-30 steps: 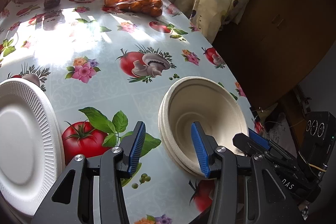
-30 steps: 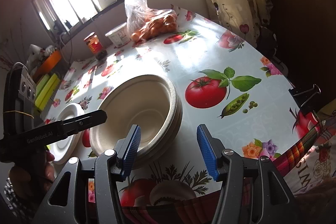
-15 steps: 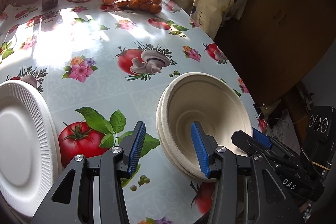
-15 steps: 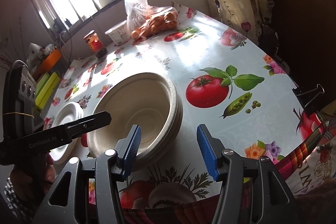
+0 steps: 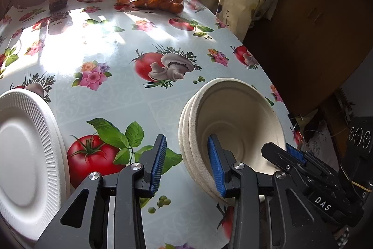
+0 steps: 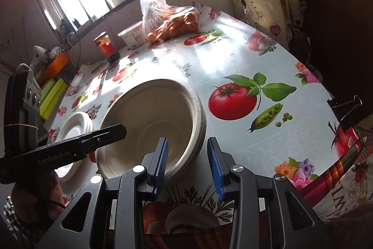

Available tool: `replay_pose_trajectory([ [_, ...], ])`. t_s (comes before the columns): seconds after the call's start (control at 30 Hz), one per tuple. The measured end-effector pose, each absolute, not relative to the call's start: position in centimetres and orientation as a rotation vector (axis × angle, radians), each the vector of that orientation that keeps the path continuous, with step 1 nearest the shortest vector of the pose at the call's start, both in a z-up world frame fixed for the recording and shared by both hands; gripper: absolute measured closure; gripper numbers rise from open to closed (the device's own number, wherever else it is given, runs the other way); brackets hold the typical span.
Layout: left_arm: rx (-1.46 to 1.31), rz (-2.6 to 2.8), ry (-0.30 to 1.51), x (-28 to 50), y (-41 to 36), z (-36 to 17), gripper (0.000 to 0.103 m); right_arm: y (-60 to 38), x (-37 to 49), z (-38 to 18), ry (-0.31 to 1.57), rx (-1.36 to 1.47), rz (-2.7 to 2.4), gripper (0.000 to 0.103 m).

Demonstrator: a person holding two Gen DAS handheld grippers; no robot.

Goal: Organize plates and bowls
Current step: 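Close the left gripper on the rim of the bowl stack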

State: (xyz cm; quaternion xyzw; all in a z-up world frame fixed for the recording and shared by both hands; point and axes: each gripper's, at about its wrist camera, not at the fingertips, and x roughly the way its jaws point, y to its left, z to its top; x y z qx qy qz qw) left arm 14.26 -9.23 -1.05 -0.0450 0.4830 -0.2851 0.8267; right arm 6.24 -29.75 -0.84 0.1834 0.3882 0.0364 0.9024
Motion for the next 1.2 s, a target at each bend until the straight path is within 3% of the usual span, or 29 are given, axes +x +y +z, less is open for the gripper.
replay_pose_trajectory([
  [1.2,-0.085,-0.595,1.025,14.15,-9.59,-1.01,0.075,-29.39,5.75,-0.49,0.794,0.398,0.085,0.073],
])
